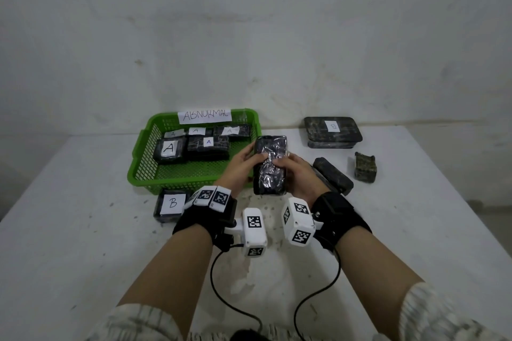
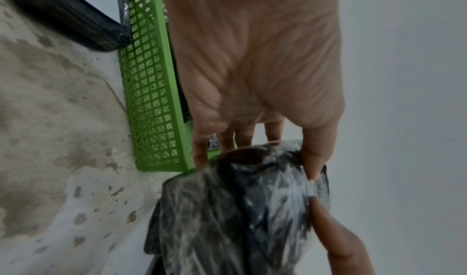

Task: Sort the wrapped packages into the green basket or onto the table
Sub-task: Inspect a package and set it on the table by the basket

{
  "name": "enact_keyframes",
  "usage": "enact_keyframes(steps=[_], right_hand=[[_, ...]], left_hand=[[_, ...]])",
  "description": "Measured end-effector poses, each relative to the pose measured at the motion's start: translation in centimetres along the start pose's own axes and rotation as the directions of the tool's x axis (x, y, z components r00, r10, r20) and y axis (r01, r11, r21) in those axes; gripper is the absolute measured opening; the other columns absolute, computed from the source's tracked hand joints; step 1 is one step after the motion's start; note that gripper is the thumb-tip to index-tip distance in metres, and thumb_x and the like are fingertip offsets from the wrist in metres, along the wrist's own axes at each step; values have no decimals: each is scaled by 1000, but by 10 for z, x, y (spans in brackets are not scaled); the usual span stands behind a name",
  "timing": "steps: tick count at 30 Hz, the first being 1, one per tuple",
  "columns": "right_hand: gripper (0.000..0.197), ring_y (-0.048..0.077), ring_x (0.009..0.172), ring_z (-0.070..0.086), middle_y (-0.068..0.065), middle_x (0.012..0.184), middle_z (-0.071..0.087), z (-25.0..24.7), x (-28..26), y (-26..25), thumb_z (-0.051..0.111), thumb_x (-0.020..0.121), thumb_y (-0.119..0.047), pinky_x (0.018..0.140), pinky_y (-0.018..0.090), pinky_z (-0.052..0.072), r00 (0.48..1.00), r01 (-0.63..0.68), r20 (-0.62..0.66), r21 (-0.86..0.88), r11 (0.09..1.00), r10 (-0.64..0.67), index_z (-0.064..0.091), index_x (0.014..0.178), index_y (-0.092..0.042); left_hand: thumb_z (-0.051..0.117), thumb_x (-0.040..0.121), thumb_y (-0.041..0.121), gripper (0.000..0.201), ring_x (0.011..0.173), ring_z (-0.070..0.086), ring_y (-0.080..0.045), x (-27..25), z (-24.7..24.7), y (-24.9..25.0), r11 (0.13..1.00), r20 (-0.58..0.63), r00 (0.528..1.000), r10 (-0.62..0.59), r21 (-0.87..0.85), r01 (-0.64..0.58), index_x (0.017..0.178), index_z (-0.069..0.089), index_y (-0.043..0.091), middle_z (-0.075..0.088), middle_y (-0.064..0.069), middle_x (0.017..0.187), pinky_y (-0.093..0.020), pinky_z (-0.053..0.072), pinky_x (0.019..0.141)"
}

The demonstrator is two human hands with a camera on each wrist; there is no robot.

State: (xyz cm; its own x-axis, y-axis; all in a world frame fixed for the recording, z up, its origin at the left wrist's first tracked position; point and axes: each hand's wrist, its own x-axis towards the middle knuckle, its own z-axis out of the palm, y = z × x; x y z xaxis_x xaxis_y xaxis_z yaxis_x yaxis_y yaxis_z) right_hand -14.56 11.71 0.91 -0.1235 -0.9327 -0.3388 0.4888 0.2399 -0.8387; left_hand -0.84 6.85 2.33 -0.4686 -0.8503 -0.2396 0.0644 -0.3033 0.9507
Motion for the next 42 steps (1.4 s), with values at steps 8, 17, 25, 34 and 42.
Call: enact_keyframes(steps=[8, 17, 25, 34, 42], right_hand=[[38, 25, 88, 67, 12, 105, 68, -8, -5, -5, 62, 87, -3, 67, 39, 59, 996, -39, 79, -21, 999, 40, 54, 123, -12], [44, 23, 88, 70, 12, 109, 69, -13, -9, 4, 58, 88, 2, 64, 38, 58, 987, -51, 156, 37, 998, 44, 52, 128, -15], [52, 28, 93, 68, 16, 109, 68, -12, -5, 9, 58, 86, 5, 72, 38, 57, 992, -11, 125, 22, 1000, 9, 47, 135, -7], [84, 35, 112, 62, 19, 126, 61, -9, -6, 14, 71, 69, 10, 89, 46, 54, 981, -5, 191, -59, 998, 16, 35, 140, -18], [58, 25, 109, 61, 4, 129, 59, -14, -2, 11, 64, 90, -22, 81, 42, 56, 999, 0, 35, -25, 1000, 1, 37, 141, -34]], left_hand=[[53, 91, 7, 53, 93, 63, -18, -4, 6, -3, 998, -57, 998, 7, -66, -11, 141, 39, 15, 56, -16, 129, -30, 54, 71], [54, 89, 5, 55, 93, 62, -25, -9, 2, -10, 994, -64, 996, -60, -96, 54, 140, 39, 23, 57, -15, 128, -39, 54, 64], [53, 88, -1, 61, 99, 59, -25, -13, 3, -9, 996, -34, 998, -47, -77, 44, 143, 34, 20, 52, -16, 133, -44, 51, 82], [53, 87, -1, 59, 105, 57, -30, -17, -2, -11, 990, 26, 995, -97, -104, 99, 137, 34, 25, 50, -12, 135, -54, 47, 88], [48, 86, -11, 58, 101, 57, -24, -16, -9, -13, 994, -54, 998, 14, -103, -19, 127, 40, 29, 46, -8, 131, -50, 52, 81]])
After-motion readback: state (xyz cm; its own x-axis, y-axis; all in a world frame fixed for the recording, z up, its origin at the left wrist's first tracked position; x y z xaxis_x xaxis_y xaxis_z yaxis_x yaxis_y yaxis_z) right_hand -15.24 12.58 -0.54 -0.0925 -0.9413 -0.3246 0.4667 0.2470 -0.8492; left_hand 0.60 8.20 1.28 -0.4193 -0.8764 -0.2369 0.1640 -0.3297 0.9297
